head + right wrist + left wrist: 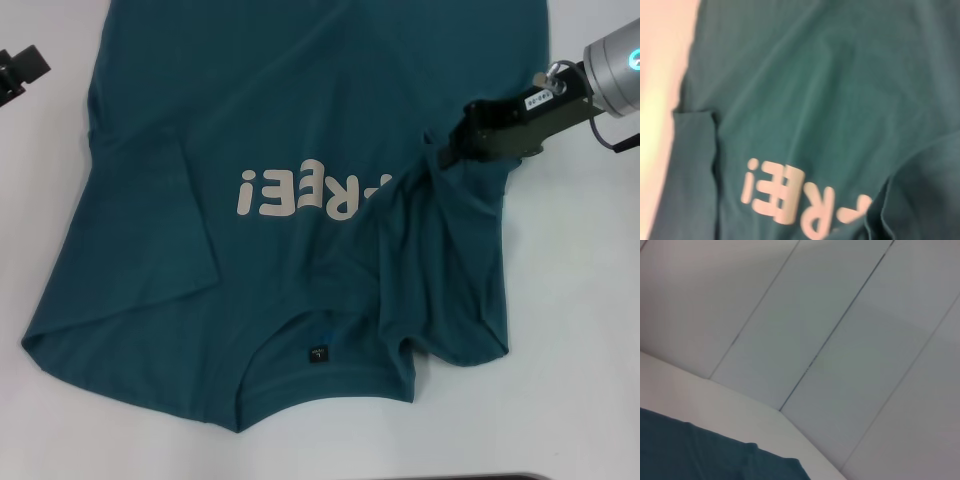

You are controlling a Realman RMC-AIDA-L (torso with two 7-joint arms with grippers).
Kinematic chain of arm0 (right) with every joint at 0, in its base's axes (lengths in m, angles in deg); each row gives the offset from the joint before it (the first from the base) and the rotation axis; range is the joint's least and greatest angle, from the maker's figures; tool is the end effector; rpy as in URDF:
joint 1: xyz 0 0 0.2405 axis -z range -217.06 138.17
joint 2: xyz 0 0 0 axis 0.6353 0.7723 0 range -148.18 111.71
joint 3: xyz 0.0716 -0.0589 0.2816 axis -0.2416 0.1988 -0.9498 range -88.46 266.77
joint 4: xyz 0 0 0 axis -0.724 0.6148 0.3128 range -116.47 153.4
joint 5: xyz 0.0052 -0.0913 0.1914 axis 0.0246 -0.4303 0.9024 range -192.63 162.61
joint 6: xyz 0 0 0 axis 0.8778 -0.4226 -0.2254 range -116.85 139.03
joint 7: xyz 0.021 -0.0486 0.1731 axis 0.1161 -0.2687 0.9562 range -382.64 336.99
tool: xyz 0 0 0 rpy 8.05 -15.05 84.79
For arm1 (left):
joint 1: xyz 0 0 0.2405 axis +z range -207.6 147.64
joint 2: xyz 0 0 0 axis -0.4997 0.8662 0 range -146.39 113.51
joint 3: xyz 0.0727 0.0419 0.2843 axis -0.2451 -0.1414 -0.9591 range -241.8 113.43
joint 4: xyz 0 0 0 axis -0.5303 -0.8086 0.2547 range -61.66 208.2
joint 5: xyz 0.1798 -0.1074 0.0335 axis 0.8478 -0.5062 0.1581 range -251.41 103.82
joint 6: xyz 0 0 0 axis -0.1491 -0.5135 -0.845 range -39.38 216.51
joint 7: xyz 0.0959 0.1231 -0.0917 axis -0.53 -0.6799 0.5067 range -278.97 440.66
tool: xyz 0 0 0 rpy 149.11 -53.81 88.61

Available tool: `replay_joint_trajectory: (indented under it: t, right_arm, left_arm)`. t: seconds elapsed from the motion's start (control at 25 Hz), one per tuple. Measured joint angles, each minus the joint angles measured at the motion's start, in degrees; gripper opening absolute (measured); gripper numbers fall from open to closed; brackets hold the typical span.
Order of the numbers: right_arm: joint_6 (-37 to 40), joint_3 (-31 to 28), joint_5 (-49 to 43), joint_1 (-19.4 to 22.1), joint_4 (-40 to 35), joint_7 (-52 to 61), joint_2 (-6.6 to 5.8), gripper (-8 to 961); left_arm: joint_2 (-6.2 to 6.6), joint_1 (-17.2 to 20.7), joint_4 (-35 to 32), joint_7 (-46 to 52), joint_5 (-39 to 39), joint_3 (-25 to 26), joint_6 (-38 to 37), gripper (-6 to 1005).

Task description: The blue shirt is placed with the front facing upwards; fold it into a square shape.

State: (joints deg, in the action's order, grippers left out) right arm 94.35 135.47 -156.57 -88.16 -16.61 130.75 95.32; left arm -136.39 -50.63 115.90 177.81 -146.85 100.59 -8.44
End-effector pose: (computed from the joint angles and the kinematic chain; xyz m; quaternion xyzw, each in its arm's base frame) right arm 0.2577 0.4311 -0.0487 -0.7625 0.6418 0.0057 0.0816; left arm -0.3352 0.3288 0.0412 -0.7711 -0.4043 -0.4264 0.2453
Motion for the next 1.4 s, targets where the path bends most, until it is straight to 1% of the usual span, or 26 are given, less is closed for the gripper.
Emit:
replay_joint_trajectory:
  t: [0.16,0.4,0.56,0.64,0.88,1.08,1.24,1.32,1.4]
  right_arm:
    - [0.0,0.2,1.4,0.3,0.0,-0.3,0.3,34]
    - [0.2,0.2,1.7,0.1,0.1,-1.2,1.21,37]
    - [0.1,0.2,2.0,-0.1,0.2,-1.5,1.63,39]
    - [-0.3,0.2,1.9,-0.1,0.4,-1.0,1.56,39]
    - [-0.7,-0.3,3.3,0.9,1.2,0.1,0.37,42]
    - [-0.9,-1.6,5.1,1.8,1.2,-1.2,-0.15,248]
    - [-0.4,-2.8,6.7,2.5,0.9,-4.0,-0.69,339]
    - [0.0,-3.2,8.5,3.5,0.2,-8.2,-0.87,384]
    - [-0.1,-4.1,11.1,5.4,-1.0,-15.6,-0.86,429]
  left_arm:
    - [0.12,0.2,0.0,0.3,-0.1,0.0,0.8,887]
    - [0.05,1.2,0.0,0.3,-3.2,0.0,3.2,887]
    - [-0.01,1.5,0.0,0.4,-3.9,0.0,3.4,886]
    - [-0.05,1.6,0.0,0.4,-4.0,0.0,3.4,886]
    - [-0.04,1.7,0.0,0.4,-4.1,0.0,3.4,886]
    - [-0.01,1.7,0.0,0.4,-4.3,0.0,3.5,887]
    - [-0.01,1.7,0.0,0.4,-4.4,0.0,3.5,887]
    - [0.02,1.8,0.0,0.6,-4.5,0.0,3.5,886]
    - [0.11,1.8,0.0,0.8,-4.5,0.0,3.5,886]
